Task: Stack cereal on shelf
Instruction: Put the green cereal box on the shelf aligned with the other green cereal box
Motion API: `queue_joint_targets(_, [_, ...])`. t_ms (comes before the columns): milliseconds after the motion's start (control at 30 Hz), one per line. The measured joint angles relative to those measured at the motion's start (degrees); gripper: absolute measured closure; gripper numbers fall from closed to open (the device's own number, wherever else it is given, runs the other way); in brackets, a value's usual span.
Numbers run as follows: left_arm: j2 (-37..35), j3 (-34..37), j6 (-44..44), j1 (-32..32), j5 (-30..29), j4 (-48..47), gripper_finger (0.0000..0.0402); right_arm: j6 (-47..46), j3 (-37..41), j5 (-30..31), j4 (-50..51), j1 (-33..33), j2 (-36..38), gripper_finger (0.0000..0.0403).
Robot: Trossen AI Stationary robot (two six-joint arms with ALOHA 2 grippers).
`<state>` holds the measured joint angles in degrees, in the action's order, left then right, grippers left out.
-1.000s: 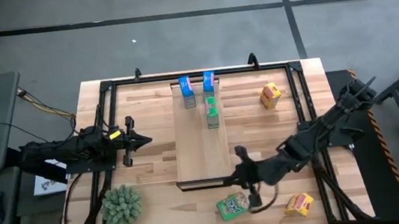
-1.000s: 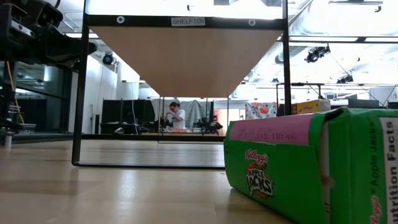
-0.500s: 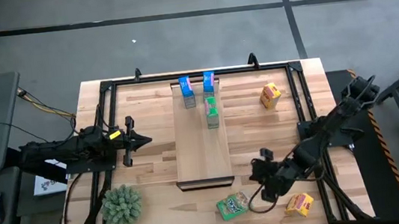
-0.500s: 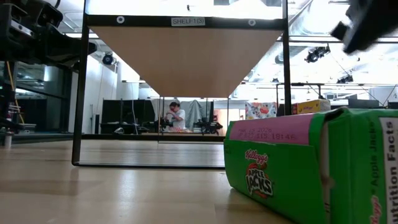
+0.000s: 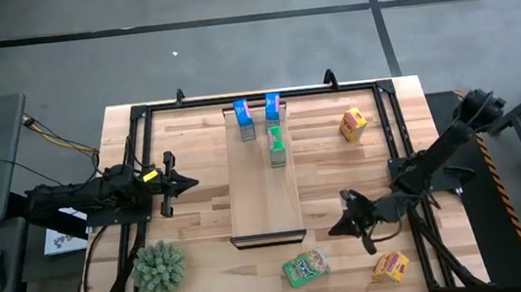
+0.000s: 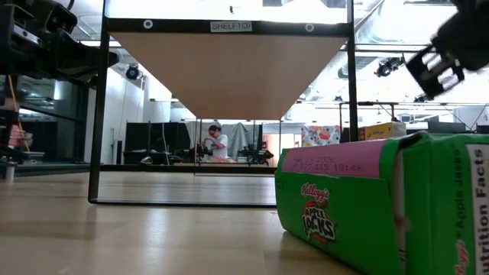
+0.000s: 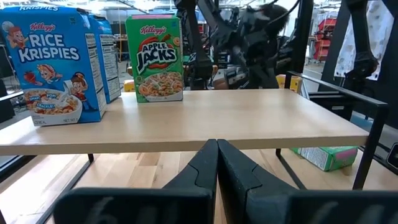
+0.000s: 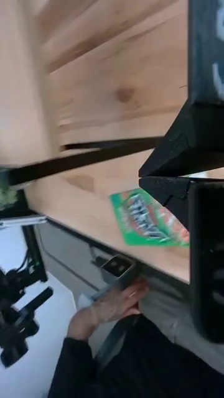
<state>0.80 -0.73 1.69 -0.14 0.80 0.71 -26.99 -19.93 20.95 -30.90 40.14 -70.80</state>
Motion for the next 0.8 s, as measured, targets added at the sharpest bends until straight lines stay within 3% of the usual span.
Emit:
queue_joint_targets(300, [0.0, 0.0, 0.0, 0.0, 0.0, 0.0, 0.0398, -4.5, 3.0, -0.6, -4.5, 0.0, -8.2, 0.0403])
queue_joint_targets(567, [0.0, 0.0, 0.0, 0.0, 0.0, 0.0, 0.0398, 2.5, -6.2, -6.2, -7.7, 2.7, -17.1, 0.0403])
queue_joint_targets(800, [0.0, 0.0, 0.0, 0.0, 0.0, 0.0, 0.0398, 4.3, -9.6, 0.2, -4.9, 6.2, -22.3, 0.0403])
